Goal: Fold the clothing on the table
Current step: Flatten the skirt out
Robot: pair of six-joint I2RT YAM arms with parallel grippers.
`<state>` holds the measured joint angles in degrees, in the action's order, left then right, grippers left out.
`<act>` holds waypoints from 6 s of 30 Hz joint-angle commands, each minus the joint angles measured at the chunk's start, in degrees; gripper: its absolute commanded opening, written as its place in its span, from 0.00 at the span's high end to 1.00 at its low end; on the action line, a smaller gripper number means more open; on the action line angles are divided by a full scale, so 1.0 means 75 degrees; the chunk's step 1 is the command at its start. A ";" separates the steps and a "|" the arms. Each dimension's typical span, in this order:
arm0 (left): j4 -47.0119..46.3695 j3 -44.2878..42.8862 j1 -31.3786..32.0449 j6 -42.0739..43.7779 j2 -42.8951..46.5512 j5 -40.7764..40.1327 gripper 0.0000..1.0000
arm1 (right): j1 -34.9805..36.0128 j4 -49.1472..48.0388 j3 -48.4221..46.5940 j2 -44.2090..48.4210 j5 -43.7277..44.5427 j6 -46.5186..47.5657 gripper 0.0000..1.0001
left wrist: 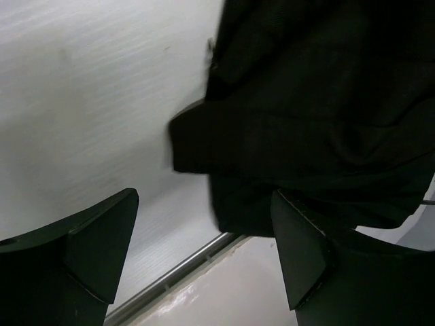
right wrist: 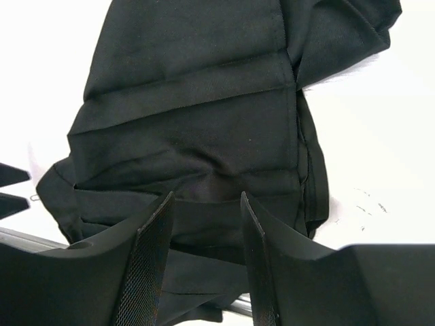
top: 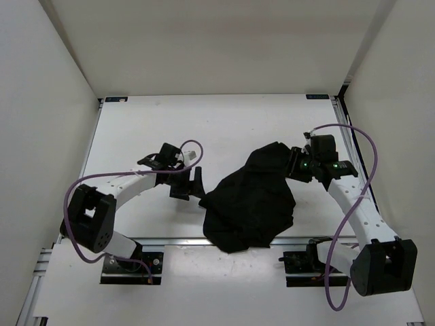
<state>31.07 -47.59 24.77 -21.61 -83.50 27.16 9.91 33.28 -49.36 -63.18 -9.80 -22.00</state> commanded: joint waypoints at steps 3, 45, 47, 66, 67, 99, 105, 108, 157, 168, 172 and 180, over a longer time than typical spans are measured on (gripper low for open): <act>-0.1386 -0.0299 0.0225 -0.0657 -0.0163 -0.0117 0.11 | 0.0108 0.0039 -0.0016 0.0291 -0.0158 0.0074 0.51; 0.0171 -0.3790 0.1629 0.0280 -0.0237 0.1875 1.00 | -0.0278 -0.0171 0.0523 0.0935 -0.0380 -0.0630 0.52; 0.0391 -0.2556 0.1782 0.0302 0.0070 0.1887 0.73 | -0.0325 -0.0101 0.0570 0.0854 -0.0403 -0.0700 0.52; -0.1397 -0.0055 0.0282 -0.0517 0.0718 0.1220 0.21 | 0.1232 -0.0979 -0.0811 -0.1582 -0.1117 -0.0618 0.52; -0.1551 0.0017 0.0352 -0.0552 0.0588 0.1103 0.22 | 0.1314 -0.0968 -0.0847 -0.1654 -0.1154 -0.0606 0.52; -0.1622 0.0616 -0.0842 -0.1326 0.0669 -0.0094 0.92 | 0.3261 0.3098 -0.7539 -0.7923 -0.1657 -0.0699 0.44; -0.1635 0.0662 -0.0889 -0.1303 0.0809 0.0024 0.94 | 0.3038 0.2374 -0.6720 -0.8322 -0.2068 -0.1437 0.56; -0.1576 0.0732 -0.0831 -0.1233 0.0845 -0.0011 0.95 | 0.3155 0.2091 -0.6694 -0.8497 -0.1928 -0.1555 0.55; -0.1565 0.0979 -0.0877 -0.1103 0.0587 0.0153 0.99 | -0.0711 0.2051 -0.0169 -0.0425 -0.1075 -0.1697 1.00; -0.1471 0.0861 -0.0702 -0.1045 0.0528 0.0141 0.99 | -0.0372 0.2173 0.0194 0.0056 -0.0556 -0.2503 0.33; -0.1494 0.0908 -0.0690 -0.1080 0.0599 0.0164 0.99 | -0.0408 0.2055 0.0826 0.0361 -0.0791 -0.3124 0.34; -0.1448 0.0990 -0.0690 -0.1057 0.0587 0.0223 1.00 | -0.0630 0.0709 0.2210 0.0103 -0.1400 -0.3570 0.45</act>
<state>20.12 -40.12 19.27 -30.22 -79.46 28.05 5.58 45.23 -34.50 -61.95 -17.50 -45.87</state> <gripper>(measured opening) 0.098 0.563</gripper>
